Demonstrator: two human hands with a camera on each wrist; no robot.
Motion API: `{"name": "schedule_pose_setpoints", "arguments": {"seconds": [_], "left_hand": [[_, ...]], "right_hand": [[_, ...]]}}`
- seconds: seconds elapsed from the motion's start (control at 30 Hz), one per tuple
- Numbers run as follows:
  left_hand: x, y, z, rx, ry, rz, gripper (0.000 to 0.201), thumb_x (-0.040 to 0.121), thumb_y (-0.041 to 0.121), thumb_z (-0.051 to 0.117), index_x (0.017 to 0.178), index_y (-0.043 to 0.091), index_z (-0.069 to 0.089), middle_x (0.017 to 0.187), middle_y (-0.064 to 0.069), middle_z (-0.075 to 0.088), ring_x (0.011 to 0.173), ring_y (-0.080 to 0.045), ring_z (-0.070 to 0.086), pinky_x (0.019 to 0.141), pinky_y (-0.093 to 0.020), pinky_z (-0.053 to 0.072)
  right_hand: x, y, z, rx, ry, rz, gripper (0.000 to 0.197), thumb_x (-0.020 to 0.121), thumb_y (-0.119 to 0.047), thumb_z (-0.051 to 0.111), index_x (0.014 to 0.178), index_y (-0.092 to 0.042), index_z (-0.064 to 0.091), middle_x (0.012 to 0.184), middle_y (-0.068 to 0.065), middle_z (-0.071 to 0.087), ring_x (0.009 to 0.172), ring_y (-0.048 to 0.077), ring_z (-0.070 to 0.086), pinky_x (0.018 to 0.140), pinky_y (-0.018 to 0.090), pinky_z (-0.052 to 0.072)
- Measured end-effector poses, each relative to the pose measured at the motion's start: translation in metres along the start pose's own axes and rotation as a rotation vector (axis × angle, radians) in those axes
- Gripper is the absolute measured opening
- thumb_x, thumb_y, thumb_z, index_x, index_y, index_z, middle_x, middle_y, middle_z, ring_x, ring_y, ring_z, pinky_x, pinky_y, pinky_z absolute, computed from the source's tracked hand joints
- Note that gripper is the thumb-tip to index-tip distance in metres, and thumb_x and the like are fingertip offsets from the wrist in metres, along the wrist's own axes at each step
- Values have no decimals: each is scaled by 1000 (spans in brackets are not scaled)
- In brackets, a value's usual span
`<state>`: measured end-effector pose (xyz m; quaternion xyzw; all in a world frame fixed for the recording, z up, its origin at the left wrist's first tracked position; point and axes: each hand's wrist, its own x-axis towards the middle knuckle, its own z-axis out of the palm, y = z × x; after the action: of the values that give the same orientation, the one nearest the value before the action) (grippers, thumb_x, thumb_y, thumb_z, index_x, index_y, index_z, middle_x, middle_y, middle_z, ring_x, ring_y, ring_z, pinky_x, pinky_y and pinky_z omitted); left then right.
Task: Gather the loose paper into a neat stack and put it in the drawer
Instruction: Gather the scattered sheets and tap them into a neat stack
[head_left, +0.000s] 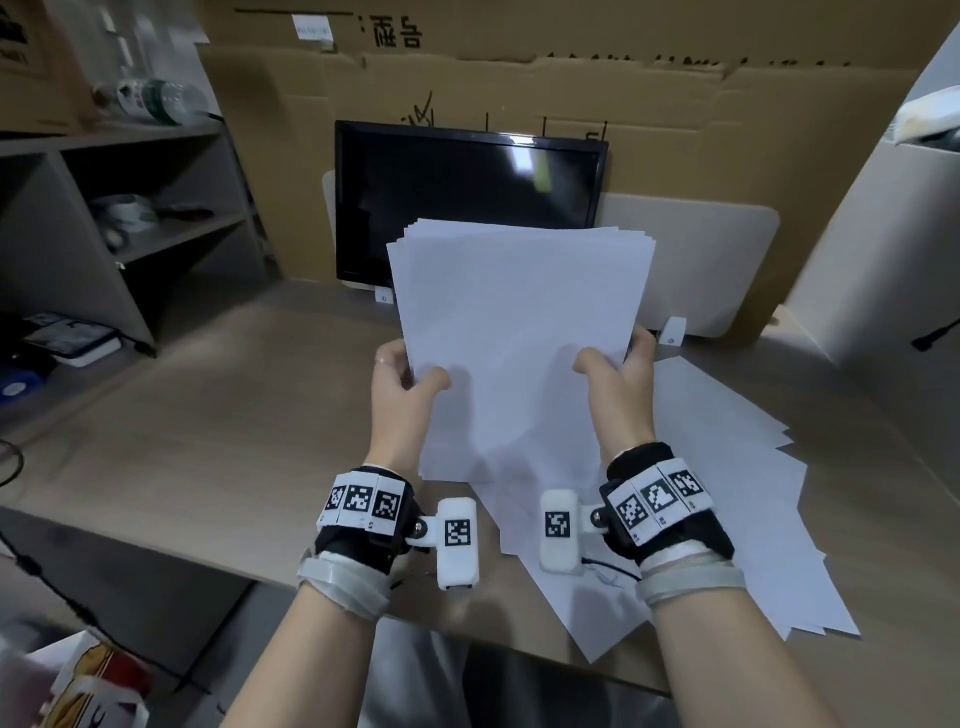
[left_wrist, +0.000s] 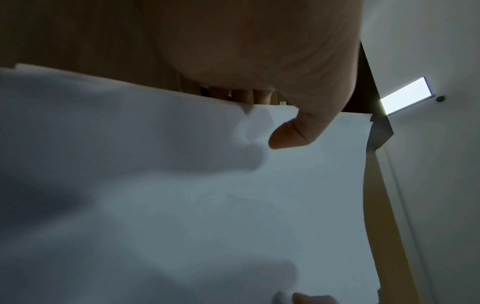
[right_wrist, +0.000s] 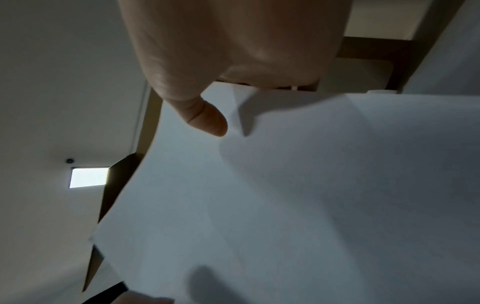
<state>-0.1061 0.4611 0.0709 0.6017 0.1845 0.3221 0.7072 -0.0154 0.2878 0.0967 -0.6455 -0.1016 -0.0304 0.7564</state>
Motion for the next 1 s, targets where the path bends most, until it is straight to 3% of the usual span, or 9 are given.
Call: {"name": "schedule_pose_setpoints", "arguments": {"seconds": [0.1, 0.23, 0.37, 0.47, 0.57, 0.73, 0.83, 0.9, 1.0], "left_hand": [[5, 7, 3, 26, -59, -3, 48, 81, 1, 61, 126, 17, 53, 110, 2, 68, 99, -17, 65, 80, -27, 53], [4, 8, 11, 44, -54, 11, 44, 85, -7, 59, 124, 12, 55, 96, 5, 68, 79, -4, 66, 66, -16, 51], [8, 0, 10, 55, -22, -70, 54, 77, 2, 60, 129, 11, 52, 104, 3, 66, 92, -15, 63, 77, -27, 50], [2, -4, 11, 162, -90, -98, 33, 82, -10, 55, 108, 11, 61, 88, 2, 63, 82, -16, 57, 67, -21, 47], [2, 4, 20, 183, -108, -29, 37, 85, -14, 50, 93, 21, 60, 88, -1, 63, 76, -12, 57, 66, -19, 48], [13, 11, 27, 49, 25, -4, 29, 84, -12, 50, 100, 12, 57, 83, 3, 61, 73, -11, 56, 65, -24, 45], [10, -16, 24, 79, 67, -127, 39, 81, -13, 53, 114, 7, 54, 88, 0, 59, 75, -15, 55, 63, -23, 45], [4, -31, 23, 100, 39, -232, 32, 80, -13, 54, 106, 5, 56, 87, -5, 57, 77, -21, 52, 60, -25, 42], [9, -36, 25, 124, -2, -290, 21, 80, -12, 55, 93, 3, 56, 87, -7, 53, 76, -22, 49, 61, -26, 41]], "right_hand": [[1, 3, -3, 1, -11, 39, 54, 82, -3, 55, 132, -17, 44, 116, 2, 64, 97, 12, 63, 82, 28, 50], [1, 8, 0, -9, 35, -9, 38, 81, -2, 55, 118, -14, 52, 110, 3, 63, 85, 6, 60, 75, 23, 45], [4, 20, -2, 73, 49, 135, 47, 77, -4, 56, 121, -16, 45, 108, 0, 59, 95, 15, 59, 80, 29, 49], [0, 31, -5, -53, -6, 199, 36, 80, 6, 49, 112, -9, 57, 95, 1, 62, 87, 19, 57, 70, 27, 46], [2, 21, -1, -107, 15, 115, 34, 80, 9, 47, 105, -10, 62, 91, -1, 65, 82, 17, 59, 71, 26, 48], [9, 5, -2, -60, 26, 47, 32, 82, 4, 47, 109, -9, 58, 95, 1, 64, 81, 16, 59, 74, 29, 48], [3, 34, -9, -61, -5, 207, 37, 80, 2, 51, 114, -9, 53, 99, 1, 64, 89, 18, 59, 73, 29, 47], [-5, 52, -14, -83, -34, 310, 25, 80, 4, 51, 100, -11, 58, 93, 1, 61, 85, 19, 56, 70, 26, 44], [-3, 60, -17, -88, -19, 342, 17, 82, 4, 52, 84, -12, 61, 87, 2, 61, 79, 19, 55, 69, 26, 45]]}}
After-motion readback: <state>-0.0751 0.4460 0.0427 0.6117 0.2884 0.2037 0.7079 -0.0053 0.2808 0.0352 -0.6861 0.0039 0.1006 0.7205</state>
